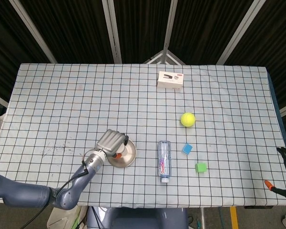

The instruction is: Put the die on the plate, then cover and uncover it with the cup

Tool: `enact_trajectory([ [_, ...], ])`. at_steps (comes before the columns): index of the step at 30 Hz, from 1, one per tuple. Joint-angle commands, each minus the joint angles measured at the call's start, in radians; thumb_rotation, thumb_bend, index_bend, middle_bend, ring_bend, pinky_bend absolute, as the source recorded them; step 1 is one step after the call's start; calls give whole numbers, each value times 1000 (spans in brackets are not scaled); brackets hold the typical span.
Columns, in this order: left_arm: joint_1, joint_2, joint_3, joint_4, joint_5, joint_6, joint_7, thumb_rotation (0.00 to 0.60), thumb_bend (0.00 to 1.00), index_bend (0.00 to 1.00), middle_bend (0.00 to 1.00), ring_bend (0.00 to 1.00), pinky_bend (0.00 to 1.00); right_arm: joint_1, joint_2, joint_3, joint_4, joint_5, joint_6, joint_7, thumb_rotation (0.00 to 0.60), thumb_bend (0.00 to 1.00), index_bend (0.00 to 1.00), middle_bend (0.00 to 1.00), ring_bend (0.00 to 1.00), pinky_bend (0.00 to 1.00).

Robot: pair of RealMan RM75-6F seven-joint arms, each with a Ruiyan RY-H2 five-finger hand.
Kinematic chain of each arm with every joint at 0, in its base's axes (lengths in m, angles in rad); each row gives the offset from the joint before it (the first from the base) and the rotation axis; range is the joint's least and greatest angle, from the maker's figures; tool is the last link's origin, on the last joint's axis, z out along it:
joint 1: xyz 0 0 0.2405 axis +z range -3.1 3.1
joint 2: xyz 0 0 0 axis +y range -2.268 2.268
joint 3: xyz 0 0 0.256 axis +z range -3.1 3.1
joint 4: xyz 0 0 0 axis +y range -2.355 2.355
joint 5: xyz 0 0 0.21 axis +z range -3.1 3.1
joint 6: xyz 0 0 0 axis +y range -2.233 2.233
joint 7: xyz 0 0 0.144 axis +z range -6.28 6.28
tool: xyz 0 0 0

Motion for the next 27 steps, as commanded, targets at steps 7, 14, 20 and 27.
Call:
enact_trajectory([
  [7,9,-59,35,99,100,75,49,600,432,601,475,441,514,1,-1,-1,0,2,-5,-4,600,127,129,136,96,20],
  [14,33,-94,37,162,169,81,14,600,432,603,475,441,514,0,-2,0,1,6,-5,-3,600,127,130,137,95,20],
  [20,55,-108,21,183,226,74,-54,600,432,605,476,447,514,0,-1,-1,-2,3,-4,-7,600,127,130,137,96,20],
  [27,76,-101,6,162,253,43,-120,600,432,615,486,460,515,1,-1,-2,-5,5,-6,-11,600,127,129,137,95,20],
])
